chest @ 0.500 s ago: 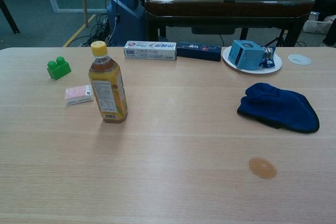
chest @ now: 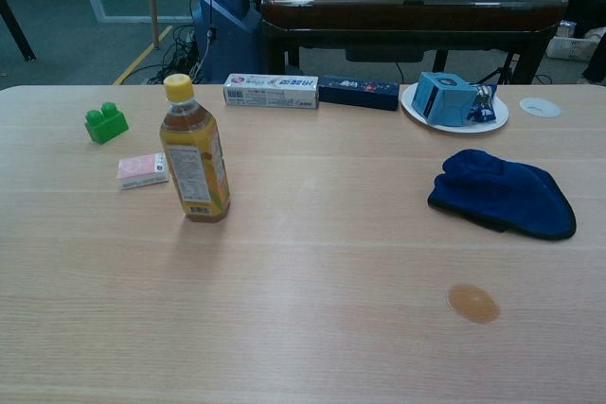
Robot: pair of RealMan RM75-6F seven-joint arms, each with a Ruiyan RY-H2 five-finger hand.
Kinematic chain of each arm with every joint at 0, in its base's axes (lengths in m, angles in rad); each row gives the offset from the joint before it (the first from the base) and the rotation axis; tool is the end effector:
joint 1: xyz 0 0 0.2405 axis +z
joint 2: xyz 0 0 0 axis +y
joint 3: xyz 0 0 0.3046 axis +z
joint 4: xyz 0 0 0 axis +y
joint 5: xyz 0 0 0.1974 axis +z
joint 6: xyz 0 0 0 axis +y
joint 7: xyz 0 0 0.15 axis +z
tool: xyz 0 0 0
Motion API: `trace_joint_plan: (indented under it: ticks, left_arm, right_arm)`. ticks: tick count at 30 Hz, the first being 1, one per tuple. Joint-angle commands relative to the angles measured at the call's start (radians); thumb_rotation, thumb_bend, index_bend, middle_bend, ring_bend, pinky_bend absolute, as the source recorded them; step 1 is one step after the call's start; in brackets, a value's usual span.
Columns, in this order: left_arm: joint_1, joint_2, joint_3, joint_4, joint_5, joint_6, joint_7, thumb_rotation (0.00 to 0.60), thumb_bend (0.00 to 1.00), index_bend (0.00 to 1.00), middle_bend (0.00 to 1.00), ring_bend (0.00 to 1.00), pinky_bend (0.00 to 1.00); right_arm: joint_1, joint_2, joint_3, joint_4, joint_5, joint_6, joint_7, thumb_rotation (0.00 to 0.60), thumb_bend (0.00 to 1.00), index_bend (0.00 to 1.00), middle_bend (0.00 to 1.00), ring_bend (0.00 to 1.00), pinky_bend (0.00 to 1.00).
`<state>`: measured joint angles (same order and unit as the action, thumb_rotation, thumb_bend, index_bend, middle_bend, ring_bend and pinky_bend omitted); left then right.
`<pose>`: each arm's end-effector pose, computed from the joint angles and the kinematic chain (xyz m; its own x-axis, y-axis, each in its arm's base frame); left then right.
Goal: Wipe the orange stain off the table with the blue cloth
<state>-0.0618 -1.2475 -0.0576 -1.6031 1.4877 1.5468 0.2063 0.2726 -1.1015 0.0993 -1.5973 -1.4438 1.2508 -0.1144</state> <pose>-0.3450 0.1824 0.1568 0.4727 -0.0456 0.8800 0.8812 0.0318 -0.4717 -0.3273 -0.2626 0.1786 0.5269 -0.0907 0.8451 -0.8472 -0.1352 0.5138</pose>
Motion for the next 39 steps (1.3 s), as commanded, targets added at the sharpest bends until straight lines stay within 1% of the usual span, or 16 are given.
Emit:
trace_joint_plan:
  ticks: [1, 3, 7, 11, 14, 16, 21, 26, 29, 31, 34, 36, 37, 39]
  left_arm:
    - [0.002, -0.002, 0.002, 0.002, 0.004, 0.005, -0.002, 0.6, 0.27, 0.25, 0.12, 0.18, 0.16]
    - [0.006, 0.0, 0.004, -0.002, 0.006, 0.011, 0.002, 0.6, 0.27, 0.25, 0.12, 0.18, 0.16]
    - [0.018, 0.009, 0.004, -0.011, 0.004, 0.029, 0.002, 0.6, 0.27, 0.25, 0.12, 0.18, 0.16]
    - [0.028, 0.014, 0.007, -0.014, 0.001, 0.037, 0.001, 0.6, 0.27, 0.25, 0.12, 0.18, 0.16]
    - [0.032, 0.013, 0.009, -0.013, 0.001, 0.039, -0.001, 0.6, 0.27, 0.25, 0.12, 0.18, 0.16]
    - [0.032, 0.011, 0.009, -0.012, 0.002, 0.039, -0.002, 0.6, 0.27, 0.25, 0.12, 0.18, 0.16]
    - [0.035, 0.012, 0.009, -0.012, 0.003, 0.042, -0.003, 0.6, 0.27, 0.25, 0.12, 0.18, 0.16]
    - [0.037, 0.011, 0.01, -0.01, 0.002, 0.039, -0.002, 0.6, 0.27, 0.25, 0.12, 0.18, 0.16]
    - [0.036, 0.011, 0.01, -0.01, 0.0, 0.036, -0.001, 0.6, 0.27, 0.25, 0.12, 0.18, 0.16]
    - [0.038, 0.013, 0.009, -0.011, 0.0, 0.038, -0.001, 0.6, 0.27, 0.25, 0.12, 0.18, 0.16]
    - [0.042, 0.015, 0.007, -0.011, -0.002, 0.043, -0.003, 0.6, 0.27, 0.25, 0.12, 0.18, 0.16]
    - [0.044, 0.016, 0.008, -0.01, -0.006, 0.043, -0.004, 0.6, 0.27, 0.25, 0.12, 0.18, 0.16]
    - [0.045, 0.016, 0.009, -0.01, -0.007, 0.042, -0.004, 0.6, 0.27, 0.25, 0.12, 0.18, 0.16]
    - [0.047, 0.016, 0.009, -0.01, -0.008, 0.043, -0.005, 0.6, 0.27, 0.25, 0.12, 0.18, 0.16]
  right_arm:
    - [0.077, -0.019, 0.025, 0.006, 0.045, -0.109, -0.03, 0.6, 0.29, 0.21, 0.25, 0.2, 0.31]
    - [0.117, -0.039, 0.033, 0.021, 0.064, -0.168, -0.049, 0.6, 0.29, 0.21, 0.24, 0.2, 0.31]
    - [0.185, -0.086, 0.044, 0.069, 0.113, -0.268, -0.09, 0.6, 0.24, 0.21, 0.23, 0.2, 0.31]
    - [0.241, -0.142, 0.057, 0.135, 0.181, -0.353, -0.12, 0.6, 0.2, 0.21, 0.21, 0.17, 0.3]
    - [0.282, -0.189, 0.063, 0.189, 0.235, -0.409, -0.148, 0.6, 0.16, 0.21, 0.18, 0.11, 0.23]
    - [0.302, -0.217, 0.064, 0.224, 0.259, -0.436, -0.157, 0.6, 0.15, 0.21, 0.17, 0.09, 0.21]
    - [0.346, -0.29, 0.058, 0.33, 0.316, -0.5, -0.173, 0.6, 0.14, 0.21, 0.16, 0.08, 0.19]
    - [0.379, -0.373, 0.056, 0.454, 0.347, -0.55, -0.15, 0.6, 0.14, 0.21, 0.17, 0.08, 0.19]
    - [0.397, -0.42, 0.056, 0.52, 0.353, -0.572, -0.137, 0.6, 0.14, 0.21, 0.18, 0.08, 0.19]
    - [0.412, -0.453, 0.048, 0.566, 0.347, -0.588, -0.139, 0.6, 0.14, 0.21, 0.2, 0.08, 0.19]
    - [0.425, -0.497, 0.037, 0.628, 0.335, -0.602, -0.133, 0.6, 0.17, 0.22, 0.22, 0.1, 0.19]
    - [0.429, -0.524, 0.034, 0.663, 0.318, -0.599, -0.112, 0.6, 0.22, 0.27, 0.25, 0.14, 0.21]
    - [0.43, -0.535, 0.032, 0.679, 0.308, -0.593, -0.103, 0.6, 0.25, 0.31, 0.27, 0.16, 0.24]
    - [0.428, -0.558, 0.029, 0.716, 0.278, -0.569, -0.074, 0.6, 0.32, 0.4, 0.31, 0.22, 0.34]
